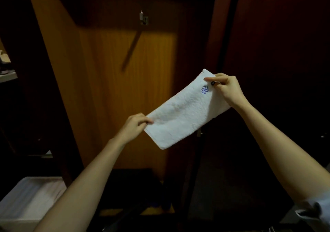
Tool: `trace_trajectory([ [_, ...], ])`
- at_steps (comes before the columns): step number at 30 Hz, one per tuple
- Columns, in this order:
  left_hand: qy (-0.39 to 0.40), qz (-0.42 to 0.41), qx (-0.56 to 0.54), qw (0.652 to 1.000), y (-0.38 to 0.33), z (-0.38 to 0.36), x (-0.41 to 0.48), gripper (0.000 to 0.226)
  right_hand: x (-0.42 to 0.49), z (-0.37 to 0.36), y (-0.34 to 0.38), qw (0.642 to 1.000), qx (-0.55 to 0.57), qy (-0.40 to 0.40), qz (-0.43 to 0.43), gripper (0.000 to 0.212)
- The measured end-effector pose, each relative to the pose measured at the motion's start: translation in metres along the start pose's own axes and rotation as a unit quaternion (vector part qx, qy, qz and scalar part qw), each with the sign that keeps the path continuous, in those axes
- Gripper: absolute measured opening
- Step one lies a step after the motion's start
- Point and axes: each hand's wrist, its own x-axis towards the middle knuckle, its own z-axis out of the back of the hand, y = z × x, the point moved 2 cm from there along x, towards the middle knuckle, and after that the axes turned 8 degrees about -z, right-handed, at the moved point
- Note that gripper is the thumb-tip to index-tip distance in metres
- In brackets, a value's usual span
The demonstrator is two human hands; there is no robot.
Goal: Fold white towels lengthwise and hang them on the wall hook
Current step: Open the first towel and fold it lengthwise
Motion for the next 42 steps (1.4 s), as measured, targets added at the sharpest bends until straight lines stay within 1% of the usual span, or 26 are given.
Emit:
trace_trajectory([
  [2,-0.015,0.023,0.009,1.000,0.005,0.019,0.008,0.027,-0.002,0.001,-0.002,1.000,-0.012,0.005,-0.002,0.034],
  [4,-0.032,0.045,0.002,0.998,0.004,0.030,0.015,0.034,-0.006,-0.001,-0.002,0.999,-0.006,0.038,0.000,0.035],
  [6,-0.081,0.073,-0.046,0.993,0.000,0.038,0.019,0.035,-0.006,-0.002,-0.001,0.997,-0.003,0.075,0.008,0.042],
  [7,-0.112,0.085,-0.077,0.987,-0.002,0.041,0.018,0.032,-0.006,-0.002,-0.002,0.996,-0.007,0.083,0.012,0.047],
  [9,-0.156,0.104,-0.126,0.974,-0.004,0.047,0.014,0.025,-0.005,-0.001,-0.003,0.998,-0.009,0.066,0.015,0.051],
  [11,-0.178,0.131,-0.152,0.963,-0.004,0.051,0.008,0.026,-0.007,0.003,-0.006,0.999,0.016,0.033,0.013,0.055],
  [13,-0.177,0.139,-0.171,0.959,-0.006,0.054,0.005,0.030,-0.011,0.007,-0.011,0.998,0.062,0.024,0.000,0.069],
  [15,-0.170,0.121,-0.190,0.959,-0.011,0.058,0.007,0.037,-0.014,0.010,-0.017,0.995,0.097,0.018,-0.027,0.078],
  [16,-0.172,0.111,-0.206,0.957,-0.015,0.059,0.008,0.043,-0.014,0.012,-0.020,0.993,0.110,0.012,-0.046,0.077],
  [17,-0.180,0.102,-0.230,0.951,-0.017,0.062,0.009,0.049,-0.015,0.014,-0.023,0.991,0.119,0.005,-0.063,0.072],
  [20,-0.210,0.102,-0.321,0.918,-0.023,0.066,0.010,0.074,-0.020,0.019,-0.029,0.986,0.149,-0.005,-0.073,0.039],
  [22,-0.220,0.117,-0.376,0.893,-0.025,0.068,0.010,0.084,-0.023,0.022,-0.030,0.980,0.187,-0.010,-0.074,0.028],
  [26,-0.229,0.124,-0.458,0.850,-0.024,0.070,0.011,0.086,-0.025,0.031,-0.029,0.971,0.222,0.002,-0.088,0.019],
  [28,-0.227,0.129,-0.491,0.831,-0.021,0.071,0.011,0.089,-0.027,0.036,-0.025,0.971,0.226,0.010,-0.075,0.017],
  [29,-0.220,0.127,-0.500,0.828,-0.021,0.071,0.011,0.088,-0.028,0.039,-0.023,0.973,0.223,0.013,-0.061,0.016],
  [30,-0.212,0.124,-0.500,0.830,-0.022,0.072,0.011,0.086,-0.030,0.041,-0.019,0.974,0.222,0.016,-0.047,0.015],
  [33,-0.196,0.134,-0.488,0.840,-0.023,0.073,0.011,0.078,-0.033,0.047,-0.011,0.976,0.215,0.022,-0.020,0.024],
  [36,-0.164,0.159,-0.481,0.846,-0.021,0.073,0.008,0.074,-0.035,0.054,-0.005,0.985,0.167,0.042,0.005,0.017],
  [37,-0.149,0.168,-0.471,0.853,-0.021,0.072,0.007,0.072,-0.034,0.056,-0.005,0.985,0.164,0.057,0.005,0.018],
  [39,-0.121,0.187,-0.427,0.876,-0.020,0.068,0.008,0.066,-0.034,0.059,-0.002,0.981,0.172,0.088,-0.008,0.029],
  [41,-0.098,0.206,-0.375,0.898,-0.022,0.063,0.011,0.056,-0.035,0.058,0.003,0.979,0.164,0.117,-0.023,0.038],
  [42,-0.091,0.211,-0.360,0.904,-0.022,0.060,0.012,0.050,-0.034,0.056,0.004,0.979,0.154,0.129,-0.027,0.039],
])
